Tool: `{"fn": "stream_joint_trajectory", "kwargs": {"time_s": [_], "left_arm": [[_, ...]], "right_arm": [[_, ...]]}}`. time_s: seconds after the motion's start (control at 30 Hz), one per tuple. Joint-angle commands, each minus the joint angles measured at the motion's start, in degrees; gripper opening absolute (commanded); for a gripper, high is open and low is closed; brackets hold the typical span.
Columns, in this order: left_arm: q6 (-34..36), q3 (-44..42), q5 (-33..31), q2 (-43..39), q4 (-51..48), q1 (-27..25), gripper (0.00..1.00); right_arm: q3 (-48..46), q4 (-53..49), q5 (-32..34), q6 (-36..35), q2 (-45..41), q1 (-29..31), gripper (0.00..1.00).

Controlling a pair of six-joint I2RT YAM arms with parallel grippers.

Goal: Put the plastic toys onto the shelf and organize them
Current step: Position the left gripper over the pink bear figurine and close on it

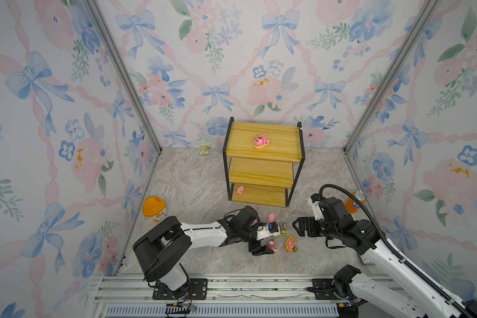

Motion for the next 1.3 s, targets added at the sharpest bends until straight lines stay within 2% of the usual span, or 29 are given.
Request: {"fn": "stream_joint_trajectory", "kwargs": {"time_s": [0.0,0.5,0.73,1.17,1.27], "left_arm": [[2.0,1.5,1.0,1.5,0.7,-0.5,0.73],[2.4,1.9,2.3,3.7,1.9,-1.0,0.7],[2.3,2.6,1.8,6.2,2.3,-1.1,0.59],[2.3,2.8,0.8,7.3,2.4,-1.2,0.58],[2.2,5.3,0.8,8.1,2.5,-1.2,0.56]], "right_arm": [[-0.3,-1.6,-0.3,0.1,0.3,-0.6,0.98],[-0.3,-1.6,-2.3,-1.1,0.7,-3.4,0.99],[-0.8,-1.5,-2.4,-1.0,0.4,-3.9,0.99],[-1.1,-1.4,-2.5,-0.7,0.4,-4.2,0.99],[-1.2,-1.4,-2.6,-0.7,0.4,-4.2,0.99]]}}
